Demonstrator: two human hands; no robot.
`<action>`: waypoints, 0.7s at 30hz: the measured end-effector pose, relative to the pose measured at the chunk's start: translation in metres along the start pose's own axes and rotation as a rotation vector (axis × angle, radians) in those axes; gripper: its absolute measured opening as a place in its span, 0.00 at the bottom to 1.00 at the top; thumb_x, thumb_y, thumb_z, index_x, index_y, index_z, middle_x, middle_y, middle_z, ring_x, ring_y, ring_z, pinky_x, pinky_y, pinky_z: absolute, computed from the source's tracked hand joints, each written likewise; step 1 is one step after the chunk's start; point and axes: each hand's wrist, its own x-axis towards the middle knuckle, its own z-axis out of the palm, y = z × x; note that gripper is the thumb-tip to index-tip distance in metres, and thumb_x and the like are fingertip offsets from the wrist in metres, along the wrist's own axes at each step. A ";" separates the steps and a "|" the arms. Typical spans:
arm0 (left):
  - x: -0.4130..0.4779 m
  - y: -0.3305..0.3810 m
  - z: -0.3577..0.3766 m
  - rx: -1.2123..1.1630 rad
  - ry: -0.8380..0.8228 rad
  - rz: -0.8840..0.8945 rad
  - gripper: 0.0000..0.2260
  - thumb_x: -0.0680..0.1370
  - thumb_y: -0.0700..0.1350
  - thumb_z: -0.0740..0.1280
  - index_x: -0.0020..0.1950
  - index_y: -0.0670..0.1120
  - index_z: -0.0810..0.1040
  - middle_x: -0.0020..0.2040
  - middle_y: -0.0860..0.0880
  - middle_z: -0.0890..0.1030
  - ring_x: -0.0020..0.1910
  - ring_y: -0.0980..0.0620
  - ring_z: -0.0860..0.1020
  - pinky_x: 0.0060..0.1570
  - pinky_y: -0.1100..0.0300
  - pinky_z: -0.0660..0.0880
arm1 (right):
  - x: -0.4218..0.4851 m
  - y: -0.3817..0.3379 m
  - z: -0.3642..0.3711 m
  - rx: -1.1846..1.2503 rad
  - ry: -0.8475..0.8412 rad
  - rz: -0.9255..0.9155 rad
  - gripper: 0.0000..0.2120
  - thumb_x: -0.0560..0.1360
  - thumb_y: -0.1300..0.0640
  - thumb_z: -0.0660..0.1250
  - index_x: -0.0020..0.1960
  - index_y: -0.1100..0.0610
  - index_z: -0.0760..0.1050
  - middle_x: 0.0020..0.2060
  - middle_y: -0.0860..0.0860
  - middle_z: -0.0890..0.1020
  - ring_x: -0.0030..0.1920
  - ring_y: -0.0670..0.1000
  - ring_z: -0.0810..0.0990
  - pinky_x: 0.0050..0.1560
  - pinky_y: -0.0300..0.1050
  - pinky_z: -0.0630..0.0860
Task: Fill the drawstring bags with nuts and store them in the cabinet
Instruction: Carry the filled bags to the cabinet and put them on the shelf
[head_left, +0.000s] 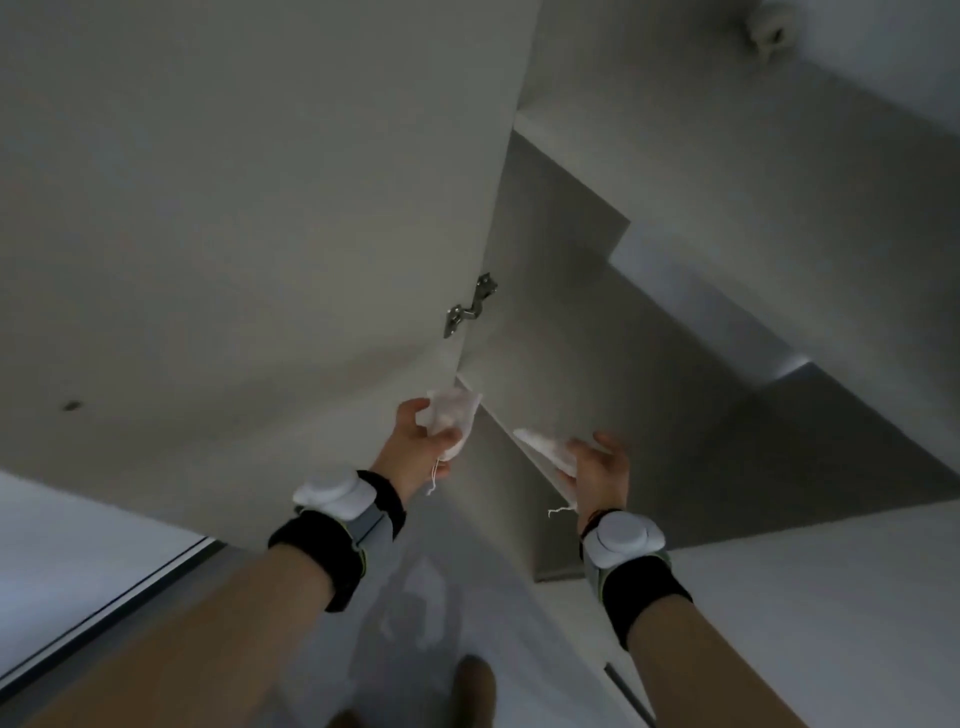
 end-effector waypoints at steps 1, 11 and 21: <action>0.020 -0.010 0.006 0.004 -0.009 0.023 0.25 0.77 0.38 0.67 0.69 0.47 0.59 0.50 0.41 0.74 0.40 0.47 0.76 0.39 0.56 0.76 | 0.015 0.007 0.002 0.003 0.034 -0.038 0.13 0.74 0.64 0.64 0.57 0.57 0.67 0.47 0.53 0.79 0.48 0.52 0.80 0.45 0.45 0.77; 0.165 -0.046 0.056 0.027 -0.087 0.448 0.22 0.81 0.41 0.60 0.69 0.64 0.61 0.71 0.51 0.67 0.63 0.48 0.72 0.42 0.66 0.75 | 0.157 0.043 0.028 -0.077 0.184 -0.446 0.04 0.74 0.65 0.66 0.46 0.59 0.78 0.45 0.53 0.79 0.47 0.50 0.77 0.43 0.31 0.73; 0.267 -0.023 0.088 0.248 -0.152 0.741 0.30 0.71 0.52 0.66 0.73 0.58 0.64 0.69 0.51 0.70 0.67 0.48 0.71 0.64 0.44 0.71 | 0.263 0.027 0.064 -0.134 0.250 -0.683 0.13 0.70 0.69 0.64 0.52 0.60 0.76 0.49 0.60 0.80 0.50 0.57 0.78 0.52 0.45 0.73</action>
